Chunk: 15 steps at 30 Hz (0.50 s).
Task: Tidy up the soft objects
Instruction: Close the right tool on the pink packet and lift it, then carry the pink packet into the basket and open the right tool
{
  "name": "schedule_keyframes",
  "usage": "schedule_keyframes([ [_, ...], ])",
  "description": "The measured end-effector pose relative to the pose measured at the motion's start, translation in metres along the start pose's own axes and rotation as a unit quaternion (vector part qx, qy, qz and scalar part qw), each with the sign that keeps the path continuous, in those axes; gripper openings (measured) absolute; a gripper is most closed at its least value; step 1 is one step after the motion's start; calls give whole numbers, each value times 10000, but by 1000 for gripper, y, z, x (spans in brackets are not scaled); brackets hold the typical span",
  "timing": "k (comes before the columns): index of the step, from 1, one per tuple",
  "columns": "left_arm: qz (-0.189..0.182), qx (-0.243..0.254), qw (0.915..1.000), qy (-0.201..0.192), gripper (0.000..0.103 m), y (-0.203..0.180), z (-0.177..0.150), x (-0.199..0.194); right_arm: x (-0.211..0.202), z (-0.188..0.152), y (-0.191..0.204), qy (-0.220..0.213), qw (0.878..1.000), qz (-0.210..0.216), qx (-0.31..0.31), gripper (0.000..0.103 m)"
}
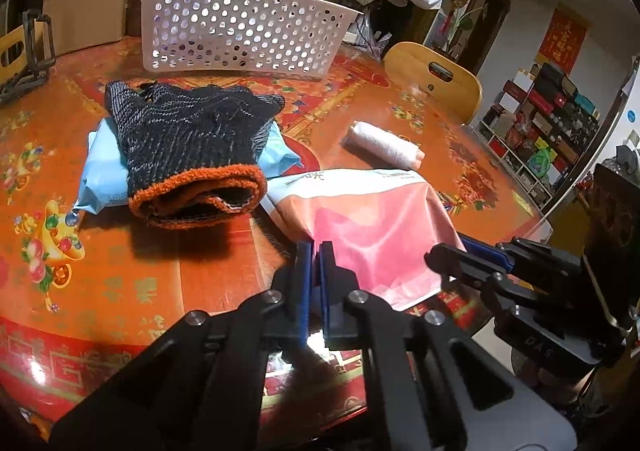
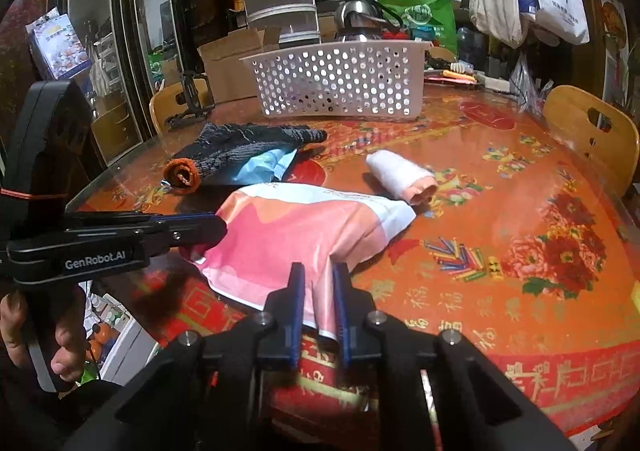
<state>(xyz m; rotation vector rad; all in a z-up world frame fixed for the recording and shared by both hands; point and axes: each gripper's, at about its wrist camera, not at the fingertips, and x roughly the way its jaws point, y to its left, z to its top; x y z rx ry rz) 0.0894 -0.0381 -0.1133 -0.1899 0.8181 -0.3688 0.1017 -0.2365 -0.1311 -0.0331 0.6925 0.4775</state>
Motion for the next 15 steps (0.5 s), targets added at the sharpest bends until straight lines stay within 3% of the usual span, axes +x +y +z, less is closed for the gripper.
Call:
schedule_keyframes([
  [15,-120,126,9990,-405,3,-13,16,-33,-33,24,9,-470,9987,-40,-192,12],
])
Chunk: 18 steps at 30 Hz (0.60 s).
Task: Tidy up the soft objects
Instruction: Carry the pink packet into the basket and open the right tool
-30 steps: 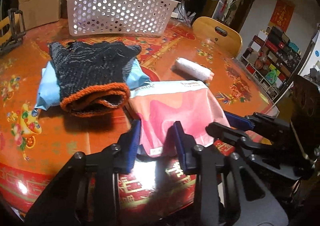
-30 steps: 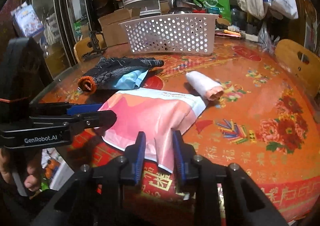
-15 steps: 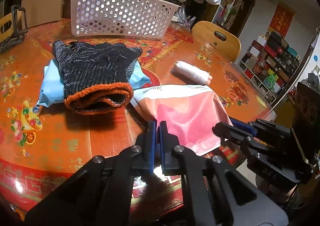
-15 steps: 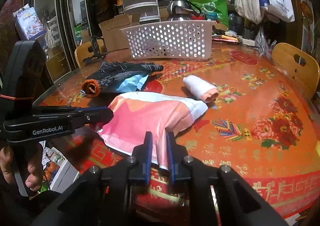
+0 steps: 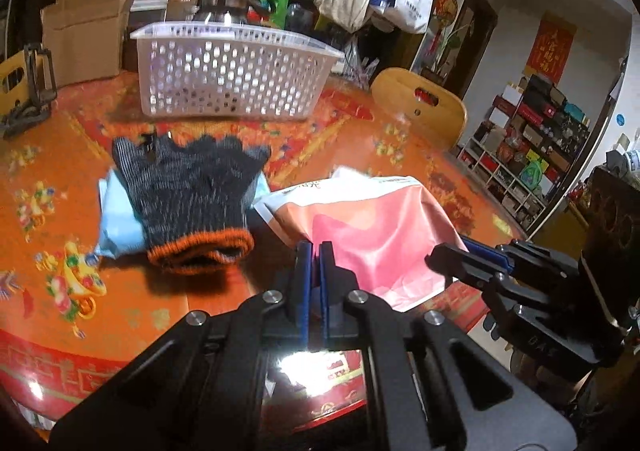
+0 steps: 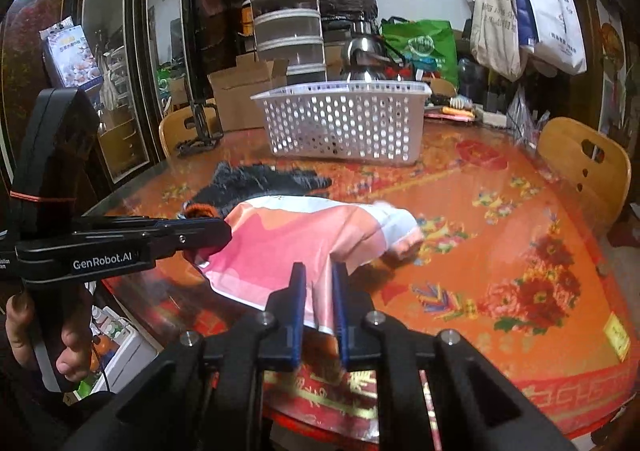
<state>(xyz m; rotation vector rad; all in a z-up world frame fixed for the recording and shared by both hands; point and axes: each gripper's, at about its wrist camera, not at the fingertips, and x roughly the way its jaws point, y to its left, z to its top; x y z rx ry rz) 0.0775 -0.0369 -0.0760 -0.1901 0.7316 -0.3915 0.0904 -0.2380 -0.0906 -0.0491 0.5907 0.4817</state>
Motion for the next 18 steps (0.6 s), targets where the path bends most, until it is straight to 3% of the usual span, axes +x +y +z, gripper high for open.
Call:
schedule_keyframes([
  [7,-1,-49,9996,-286,3,2,20,-16,-5,21,6,-204,9996,-16,-184,12],
  [18,164,79,9966,-798,2,7,69,-37,-1,83,12,-625,9963,-129,-578,11],
])
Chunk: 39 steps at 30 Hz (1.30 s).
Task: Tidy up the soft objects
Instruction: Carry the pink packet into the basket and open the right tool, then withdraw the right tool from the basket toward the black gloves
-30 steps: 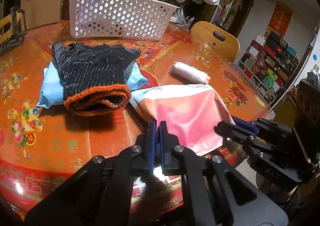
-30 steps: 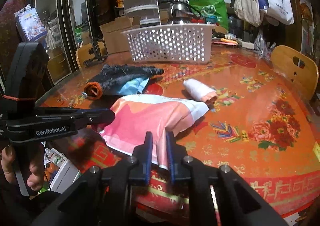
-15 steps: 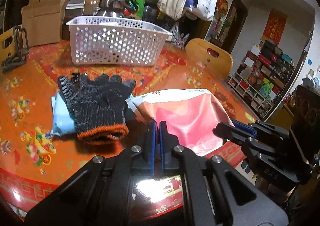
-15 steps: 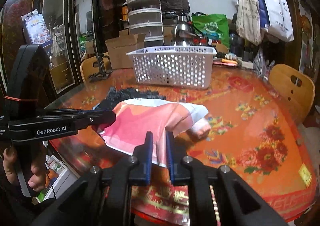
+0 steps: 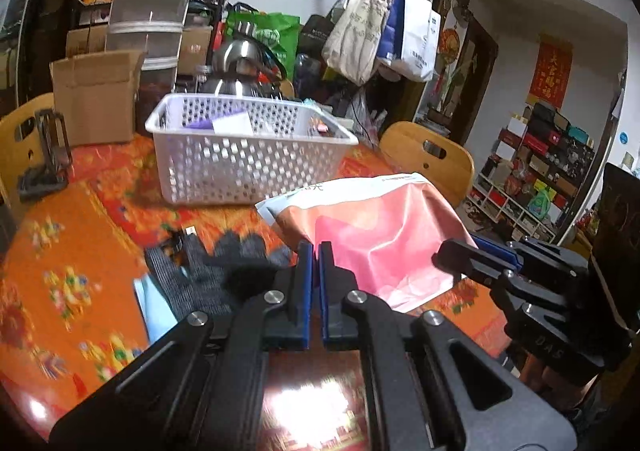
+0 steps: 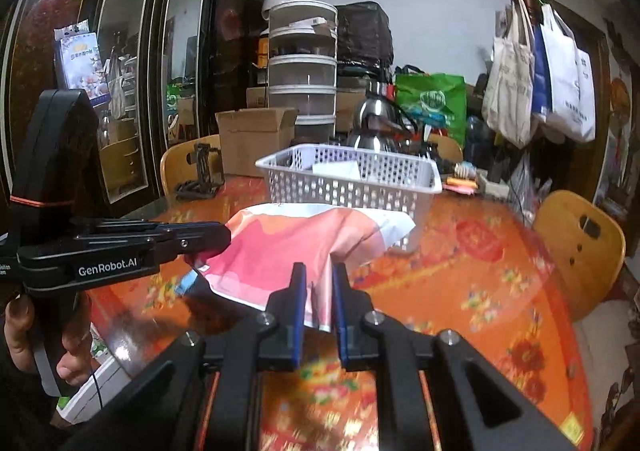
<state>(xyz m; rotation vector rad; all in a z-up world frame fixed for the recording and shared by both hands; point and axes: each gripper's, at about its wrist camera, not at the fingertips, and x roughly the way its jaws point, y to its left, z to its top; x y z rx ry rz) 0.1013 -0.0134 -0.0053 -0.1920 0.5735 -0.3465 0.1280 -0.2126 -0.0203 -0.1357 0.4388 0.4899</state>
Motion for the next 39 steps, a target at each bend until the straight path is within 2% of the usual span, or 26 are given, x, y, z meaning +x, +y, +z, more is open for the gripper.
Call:
schedule_keyframes([
  [6,127,37,9997,-223,2,11,52,4,24,48,-10,-215,9997,14,-104,11],
  [10,327,200,9984,-404,2,16,103,15,50,86,-26,-358,9994,38,5,11],
  [15,598,374,9965,-439,2,24,168,46,92,132,-53,-377,9992,42,158,11],
  [22,867,404,9953,-117,2,47,237,134,168,162,-93,-34,9995,-85,295,10],
  [25,1063,389,9935,87,2,57,252,177,207,162,-104,266,9990,-213,272,10],
  [28,1198,256,9921,283,3,70,257,215,234,160,-115,529,9976,-314,329,17],
  [31,1280,45,9901,568,20,88,255,244,246,155,-126,737,9954,-432,434,28],
  [32,1313,-12,9896,595,38,93,252,247,245,152,-129,757,9951,-442,451,41],
  [33,1310,-40,9895,604,60,98,251,248,243,150,-129,750,9951,-499,417,57],
  [35,1342,27,9890,617,75,105,245,245,236,146,-130,682,9942,-751,357,64],
  [37,1483,131,9877,484,75,106,236,231,229,142,-132,712,9941,-675,461,65],
  [39,1452,202,9883,416,76,107,230,221,223,136,-133,747,9931,-716,548,65],
])
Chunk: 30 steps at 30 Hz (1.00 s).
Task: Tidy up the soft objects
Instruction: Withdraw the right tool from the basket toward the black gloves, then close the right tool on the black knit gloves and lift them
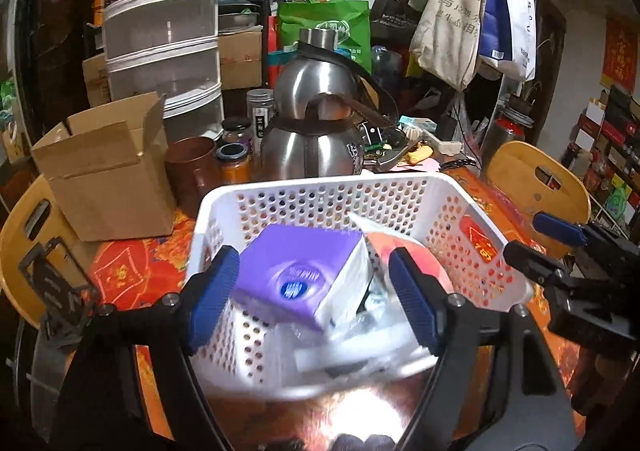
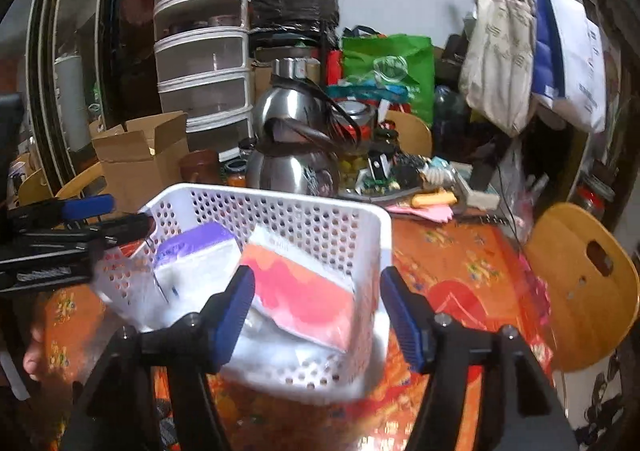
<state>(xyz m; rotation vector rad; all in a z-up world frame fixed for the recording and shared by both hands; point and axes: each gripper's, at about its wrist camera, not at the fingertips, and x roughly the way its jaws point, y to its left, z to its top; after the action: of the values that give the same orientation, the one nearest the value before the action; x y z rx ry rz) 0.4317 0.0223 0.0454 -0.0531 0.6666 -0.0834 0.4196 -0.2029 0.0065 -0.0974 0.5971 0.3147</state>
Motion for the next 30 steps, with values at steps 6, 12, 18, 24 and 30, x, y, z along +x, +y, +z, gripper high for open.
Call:
schedule_keyframes([
  [6,170,97,9998,71,76,9,-23,-31,-16,-25,5,70,10000,17,52,65],
  [12,280,-72,9994,196,76,28,-70,-76,-49,-70,25,141,9995,274,117,67],
  [18,265,-368,9984,338,77,46,-154,-116,-77,-137,65,396,9971,650,58,74],
  [24,143,-894,9945,517,77,65,-221,-132,-88,-178,94,543,9931,1029,135,75],
  [30,67,-719,9949,699,75,52,-244,-123,-83,-188,126,584,9898,1278,-220,65],
])
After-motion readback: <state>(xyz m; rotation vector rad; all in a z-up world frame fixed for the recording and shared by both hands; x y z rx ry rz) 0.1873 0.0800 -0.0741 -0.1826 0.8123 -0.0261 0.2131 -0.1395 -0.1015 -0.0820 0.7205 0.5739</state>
